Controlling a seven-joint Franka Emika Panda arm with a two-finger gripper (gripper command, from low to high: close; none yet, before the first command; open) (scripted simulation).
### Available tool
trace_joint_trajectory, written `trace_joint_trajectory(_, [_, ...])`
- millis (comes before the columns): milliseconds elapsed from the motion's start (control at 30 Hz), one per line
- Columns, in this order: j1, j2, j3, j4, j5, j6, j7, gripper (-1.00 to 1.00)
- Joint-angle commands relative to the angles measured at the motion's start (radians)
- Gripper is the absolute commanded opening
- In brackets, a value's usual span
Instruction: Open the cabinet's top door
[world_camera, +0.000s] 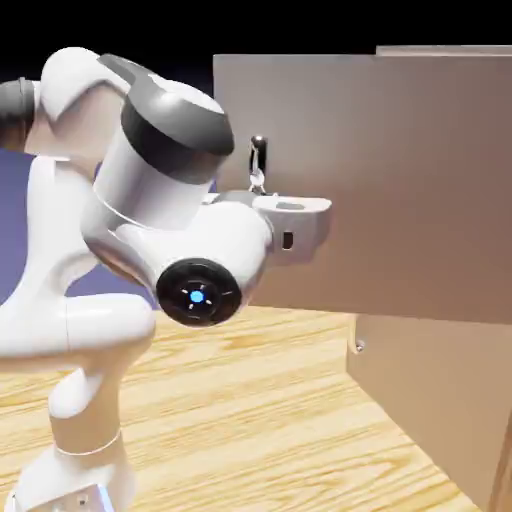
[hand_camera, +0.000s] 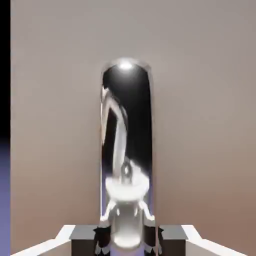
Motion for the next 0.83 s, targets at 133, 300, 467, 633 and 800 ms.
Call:
trace_joint_trajectory(133, [0.004,-0.181,0.006,0.164,-0.120,-0.041,-0.064,-1.00])
trace_joint_trajectory(300, [0.016,-0.359,0.018,0.343,-0.217,-0.085,-0.097,-1.00])
trace_joint_trajectory(467, [0.033,-0.524,0.035,0.525,-0.287,-0.133,-0.099,-1.00])
trace_joint_trajectory(633, [0.055,-0.677,0.055,0.706,-0.330,-0.184,-0.074,-1.00])
trace_joint_trajectory(800, [0.080,-0.810,0.072,0.872,-0.347,-0.234,-0.028,-1.00])
